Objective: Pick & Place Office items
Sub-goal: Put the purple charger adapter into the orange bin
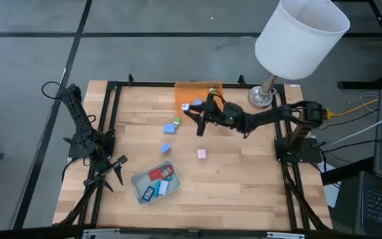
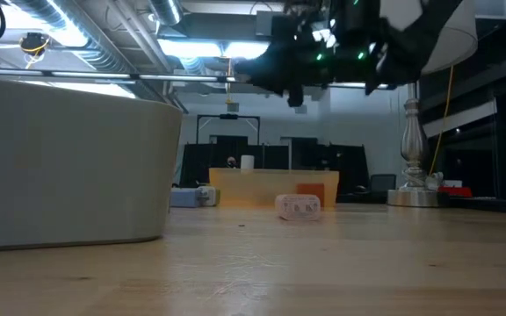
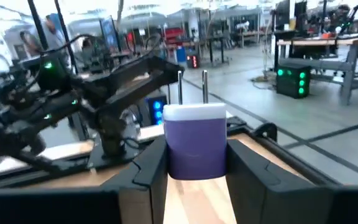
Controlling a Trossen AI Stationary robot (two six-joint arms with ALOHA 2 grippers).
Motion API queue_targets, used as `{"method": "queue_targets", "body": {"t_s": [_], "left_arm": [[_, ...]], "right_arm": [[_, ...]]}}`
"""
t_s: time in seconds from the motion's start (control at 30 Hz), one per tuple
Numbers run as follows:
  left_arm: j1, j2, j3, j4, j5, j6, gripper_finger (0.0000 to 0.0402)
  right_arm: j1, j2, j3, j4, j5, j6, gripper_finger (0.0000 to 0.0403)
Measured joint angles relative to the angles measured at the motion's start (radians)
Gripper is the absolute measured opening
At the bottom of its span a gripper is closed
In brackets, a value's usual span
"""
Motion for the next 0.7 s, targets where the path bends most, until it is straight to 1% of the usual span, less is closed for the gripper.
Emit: {"method": "queue_targets", "body": {"t_s": [0.07, 0.17, 0.27, 0.33, 0.53, 0.63, 0.7], "left_arm": [[0.0, 0.0, 0.0, 0.004, 0.0, 0.0, 0.0196], [0.0, 0.0, 0.0, 0.016, 0.0, 0.011, 0.0194], [0.0, 0.0, 0.0, 0.022, 0.0, 0.017, 0.0192], [0.0, 0.0, 0.0, 0.022, 0.0, 0.016, 0.0192], [0.0, 0.0, 0.0, 0.022, 0.0, 0.026, 0.0196], [0.0, 0.0, 0.0, 0.022, 0.0, 0.035, 0.0194], [0.0, 0.0, 0.0, 0.022, 0.0, 0.035, 0.0192]], "right_arm": [[-0.037, 0.032, 0.017, 0.0, 0.003, -0.01, 0.0124], [-0.085, 0.075, 0.055, -0.039, 0.06, -0.012, 0.0124], [-0.127, 0.095, 0.111, -0.138, 0.063, -0.012, 0.0124], [-0.15, 0.096, 0.163, -0.269, 0.077, -0.012, 0.0124], [-0.22, 0.098, 0.369, -0.777, 0.083, -0.041, 0.0124], [-0.251, 0.104, 0.475, -1.007, 0.047, -0.071, 0.0124], [-0.271, 0.103, 0.54, -1.116, 0.0, -0.089, 0.0124]]}}
